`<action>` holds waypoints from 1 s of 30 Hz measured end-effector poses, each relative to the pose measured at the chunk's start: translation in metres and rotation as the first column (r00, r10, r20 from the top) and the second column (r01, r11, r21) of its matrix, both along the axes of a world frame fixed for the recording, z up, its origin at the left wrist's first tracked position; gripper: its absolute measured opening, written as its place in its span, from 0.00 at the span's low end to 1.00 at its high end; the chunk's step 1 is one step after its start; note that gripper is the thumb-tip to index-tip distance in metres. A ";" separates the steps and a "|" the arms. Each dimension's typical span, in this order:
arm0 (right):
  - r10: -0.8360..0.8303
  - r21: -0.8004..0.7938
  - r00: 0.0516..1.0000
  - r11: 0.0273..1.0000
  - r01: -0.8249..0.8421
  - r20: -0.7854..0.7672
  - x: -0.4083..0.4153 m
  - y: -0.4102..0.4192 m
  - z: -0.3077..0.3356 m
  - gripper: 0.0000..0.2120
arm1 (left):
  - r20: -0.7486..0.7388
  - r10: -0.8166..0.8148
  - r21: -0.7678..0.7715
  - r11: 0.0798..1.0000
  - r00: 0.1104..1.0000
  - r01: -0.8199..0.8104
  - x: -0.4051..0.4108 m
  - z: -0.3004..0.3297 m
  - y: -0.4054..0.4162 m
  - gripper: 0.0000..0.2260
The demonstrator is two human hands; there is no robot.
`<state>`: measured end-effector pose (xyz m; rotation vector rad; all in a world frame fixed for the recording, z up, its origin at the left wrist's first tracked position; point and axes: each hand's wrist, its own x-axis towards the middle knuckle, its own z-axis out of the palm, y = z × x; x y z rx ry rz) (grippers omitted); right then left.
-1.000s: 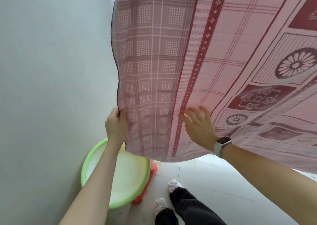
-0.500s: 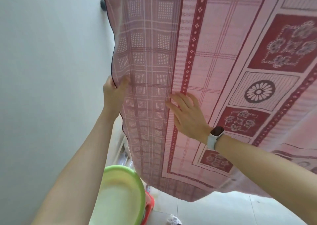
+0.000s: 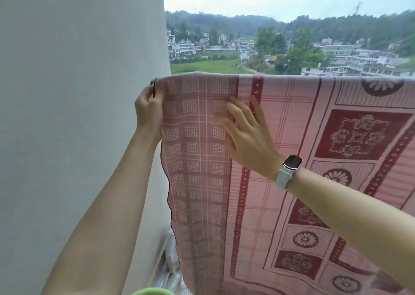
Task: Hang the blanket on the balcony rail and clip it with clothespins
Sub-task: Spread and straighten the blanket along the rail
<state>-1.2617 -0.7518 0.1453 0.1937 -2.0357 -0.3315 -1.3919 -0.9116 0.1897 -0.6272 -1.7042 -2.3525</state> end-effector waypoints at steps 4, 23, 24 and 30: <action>-0.213 0.042 0.959 0.977 0.209 0.188 0.015 0.011 -0.034 0.22 | -0.066 0.120 -0.025 0.992 0.991 -0.122 -0.001 -0.010 -0.004 0.08; -0.103 -0.010 0.984 0.994 0.106 0.144 0.021 0.005 -0.011 0.19 | 0.046 -0.274 0.029 0.962 0.961 0.273 -0.006 0.014 -0.011 0.13; -0.075 -0.002 0.992 0.997 0.076 0.100 0.016 0.001 0.002 0.20 | 0.051 -0.234 0.042 0.972 0.971 0.233 -0.009 0.019 -0.011 0.08; -0.189 0.029 0.979 0.982 0.188 0.076 -0.005 -0.002 0.047 0.26 | 0.039 0.005 0.060 0.998 0.999 -0.007 -0.020 0.025 -0.010 0.04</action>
